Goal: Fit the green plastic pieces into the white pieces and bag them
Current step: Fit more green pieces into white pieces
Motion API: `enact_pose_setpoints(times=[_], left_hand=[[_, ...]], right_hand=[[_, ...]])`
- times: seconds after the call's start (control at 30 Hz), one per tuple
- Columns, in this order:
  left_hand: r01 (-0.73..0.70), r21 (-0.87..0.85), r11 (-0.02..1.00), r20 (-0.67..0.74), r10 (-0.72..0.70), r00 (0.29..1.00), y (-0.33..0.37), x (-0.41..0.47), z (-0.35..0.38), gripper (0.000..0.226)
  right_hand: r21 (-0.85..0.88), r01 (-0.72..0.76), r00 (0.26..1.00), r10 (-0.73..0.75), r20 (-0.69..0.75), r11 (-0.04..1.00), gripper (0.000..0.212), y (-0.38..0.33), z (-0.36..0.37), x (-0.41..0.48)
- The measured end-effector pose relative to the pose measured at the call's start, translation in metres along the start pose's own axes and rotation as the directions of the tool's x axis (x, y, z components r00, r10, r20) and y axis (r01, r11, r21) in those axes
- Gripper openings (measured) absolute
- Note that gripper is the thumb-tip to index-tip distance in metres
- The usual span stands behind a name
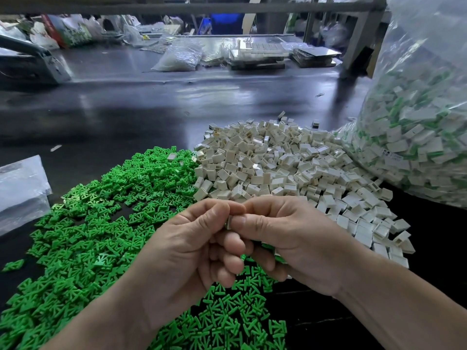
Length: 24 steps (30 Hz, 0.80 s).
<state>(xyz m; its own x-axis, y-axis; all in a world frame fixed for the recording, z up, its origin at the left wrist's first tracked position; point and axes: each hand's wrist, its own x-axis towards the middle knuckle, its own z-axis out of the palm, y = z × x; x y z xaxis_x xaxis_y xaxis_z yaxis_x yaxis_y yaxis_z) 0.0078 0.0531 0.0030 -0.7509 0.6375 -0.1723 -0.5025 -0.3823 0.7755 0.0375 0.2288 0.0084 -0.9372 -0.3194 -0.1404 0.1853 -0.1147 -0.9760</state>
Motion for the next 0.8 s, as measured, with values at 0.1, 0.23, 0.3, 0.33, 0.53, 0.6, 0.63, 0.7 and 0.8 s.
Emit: enact_pose_setpoints(times=[0.1,0.23,0.3,0.33,0.53,0.6,0.63,0.7,0.8], left_hand=[[-0.041,-0.026,0.999,-0.010,0.041,0.999,-0.0036,-0.0008,0.0028,0.019],[-0.060,-0.124,0.991,0.148,0.078,0.986,-0.0038,-0.0011,0.0012,0.032],[-0.065,-0.098,0.993,0.145,0.079,0.986,-0.0031,0.0000,0.0002,0.033],[-0.068,-0.081,0.994,0.126,0.077,0.989,-0.0027,0.0005,0.0003,0.034],[-0.116,-0.021,0.993,0.045,0.117,0.992,-0.0019,0.0010,0.0011,0.036],[-0.124,-0.015,0.992,0.044,0.124,0.991,-0.0021,0.0011,0.0014,0.036],[-0.126,-0.016,0.992,0.045,0.126,0.991,-0.0020,0.0009,0.0015,0.035],[-0.127,-0.016,0.992,0.053,0.128,0.990,-0.0016,0.0007,0.0022,0.034],[-0.134,-0.015,0.991,0.036,0.135,0.990,-0.0020,0.0005,0.0037,0.032]], right_hand=[[0.034,0.016,1.000,-0.015,-0.007,0.999,0.019,-0.0008,0.0017,-0.0007],[0.123,0.025,0.999,-0.029,0.032,0.992,0.013,-0.0047,0.0028,-0.0021],[0.137,0.024,0.999,-0.028,0.025,0.990,0.016,-0.0036,0.0027,-0.0016],[0.134,0.022,1.000,-0.025,0.016,0.991,0.017,-0.0026,0.0033,-0.0014],[0.131,0.017,1.000,-0.017,-0.006,0.991,0.028,-0.0007,0.0069,-0.0003],[0.122,0.014,1.000,-0.012,-0.014,0.992,0.031,-0.0003,0.0065,-0.0002],[0.121,0.013,1.000,-0.011,-0.015,0.993,0.031,-0.0002,0.0066,-0.0002],[0.125,0.013,1.000,-0.012,-0.009,0.992,0.030,-0.0002,0.0066,-0.0001],[0.129,0.008,1.000,-0.007,-0.007,0.992,0.030,-0.0004,0.0065,0.0002]])
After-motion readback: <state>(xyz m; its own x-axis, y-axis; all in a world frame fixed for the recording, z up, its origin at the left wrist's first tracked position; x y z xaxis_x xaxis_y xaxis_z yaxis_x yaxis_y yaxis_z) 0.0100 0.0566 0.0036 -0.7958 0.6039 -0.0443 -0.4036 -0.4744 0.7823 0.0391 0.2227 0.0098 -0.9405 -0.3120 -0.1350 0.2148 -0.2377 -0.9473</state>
